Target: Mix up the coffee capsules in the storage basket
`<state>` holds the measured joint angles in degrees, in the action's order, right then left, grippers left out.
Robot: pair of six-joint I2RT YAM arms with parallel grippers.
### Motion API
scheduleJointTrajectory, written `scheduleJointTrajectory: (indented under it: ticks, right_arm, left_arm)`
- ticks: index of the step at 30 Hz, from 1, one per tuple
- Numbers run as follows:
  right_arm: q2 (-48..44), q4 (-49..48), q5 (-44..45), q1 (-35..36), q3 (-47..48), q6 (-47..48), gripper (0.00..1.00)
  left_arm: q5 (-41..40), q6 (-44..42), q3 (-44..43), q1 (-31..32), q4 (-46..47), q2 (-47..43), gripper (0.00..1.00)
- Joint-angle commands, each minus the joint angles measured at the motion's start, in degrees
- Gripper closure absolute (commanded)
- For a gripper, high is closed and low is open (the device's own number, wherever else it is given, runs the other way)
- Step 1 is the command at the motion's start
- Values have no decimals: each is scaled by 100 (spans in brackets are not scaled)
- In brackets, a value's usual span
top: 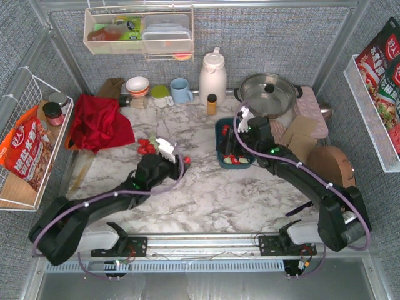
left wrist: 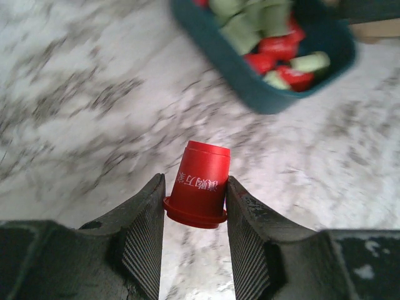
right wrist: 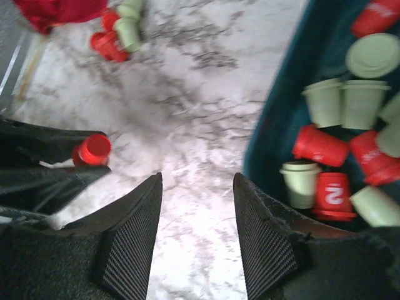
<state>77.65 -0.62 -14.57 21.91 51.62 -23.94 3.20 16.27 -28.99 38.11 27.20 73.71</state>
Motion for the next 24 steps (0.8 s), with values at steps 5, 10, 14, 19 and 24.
scheduleJointTrajectory:
  ticks: [5, 10, 14, 19, 24]
  right_arm:
    - [-429, -139, -1065, 388, 5, -614, 46]
    - [-699, -444, -1254, 592, -107, -871, 44]
    - [-848, -692, -1287, 734, -209, -971, 41]
    - [-905, -801, -1321, 867, -240, -946, 40]
    - [-811, -837, -1326, 936, -245, -960, 41]
  left_arm:
    - [378, -1243, 1014, 795, 3252, -732, 68]
    - [440, -1441, 831, 994, 3405, -503, 68]
    - [391, -1545, 715, 1127, 3531, -320, 69]
    - [314, -1608, 594, 1244, 3560, -210, 69]
    - [321, -1627, 521, 1334, 3573, -192, 69]
